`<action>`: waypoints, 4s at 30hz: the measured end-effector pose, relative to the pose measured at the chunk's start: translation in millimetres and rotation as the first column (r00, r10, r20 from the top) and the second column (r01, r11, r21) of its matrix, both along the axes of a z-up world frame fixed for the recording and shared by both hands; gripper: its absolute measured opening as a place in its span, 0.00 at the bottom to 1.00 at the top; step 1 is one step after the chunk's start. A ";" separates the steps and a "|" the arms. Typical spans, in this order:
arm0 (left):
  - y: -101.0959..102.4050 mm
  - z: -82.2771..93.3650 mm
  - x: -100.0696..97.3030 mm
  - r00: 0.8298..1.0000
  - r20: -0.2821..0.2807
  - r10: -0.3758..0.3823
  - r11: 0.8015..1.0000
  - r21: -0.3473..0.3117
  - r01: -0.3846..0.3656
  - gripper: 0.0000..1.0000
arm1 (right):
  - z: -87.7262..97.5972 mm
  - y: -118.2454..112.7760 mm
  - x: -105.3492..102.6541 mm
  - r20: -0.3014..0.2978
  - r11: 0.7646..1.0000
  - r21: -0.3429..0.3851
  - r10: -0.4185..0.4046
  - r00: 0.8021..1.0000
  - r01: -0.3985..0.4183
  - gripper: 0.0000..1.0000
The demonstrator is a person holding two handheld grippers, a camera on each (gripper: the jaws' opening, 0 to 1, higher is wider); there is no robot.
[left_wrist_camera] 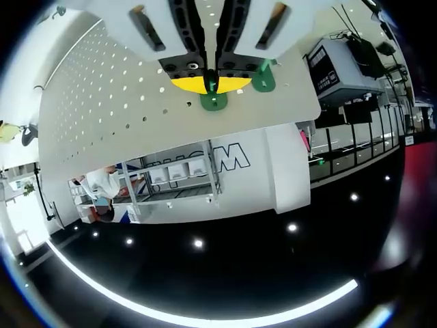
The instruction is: Insert the hook assembly into the mounting plate slot until the hook locks in place.
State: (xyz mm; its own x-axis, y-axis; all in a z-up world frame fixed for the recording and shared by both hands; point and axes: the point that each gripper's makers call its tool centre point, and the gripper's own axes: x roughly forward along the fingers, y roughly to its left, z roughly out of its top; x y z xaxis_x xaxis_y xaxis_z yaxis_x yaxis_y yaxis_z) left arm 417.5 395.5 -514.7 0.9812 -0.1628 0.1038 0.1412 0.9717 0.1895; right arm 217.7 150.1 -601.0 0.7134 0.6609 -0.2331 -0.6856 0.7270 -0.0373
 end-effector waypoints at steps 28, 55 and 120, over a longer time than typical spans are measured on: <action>-1.1 -6.2 3.7 1.000 -0.009 0.004 1.000 0.007 -0.004 0.03 | -3.6 -3.0 1.4 -0.004 1.000 -0.012 -0.005 1.000 0.005 0.74; -1.0 -6.9 8.4 0.999 -0.030 0.014 1.000 0.013 -0.014 0.03 | -7.2 -1.9 1.1 -0.011 1.000 -0.017 -0.004 1.000 0.004 0.73; -0.3 -10.5 7.3 0.997 0.001 0.071 0.997 -0.022 -0.071 0.04 | -8.5 -2.4 0.6 -0.009 1.000 -0.024 -0.006 1.000 0.006 0.73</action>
State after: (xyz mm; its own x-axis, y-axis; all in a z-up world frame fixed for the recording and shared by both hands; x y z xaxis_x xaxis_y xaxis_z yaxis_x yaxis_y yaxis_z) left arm 424.9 395.2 -525.2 0.9900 -0.0904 0.1084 0.0713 0.9831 0.1687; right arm 218.3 147.8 -609.6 0.7149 0.6509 -0.2553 -0.6818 0.7299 -0.0483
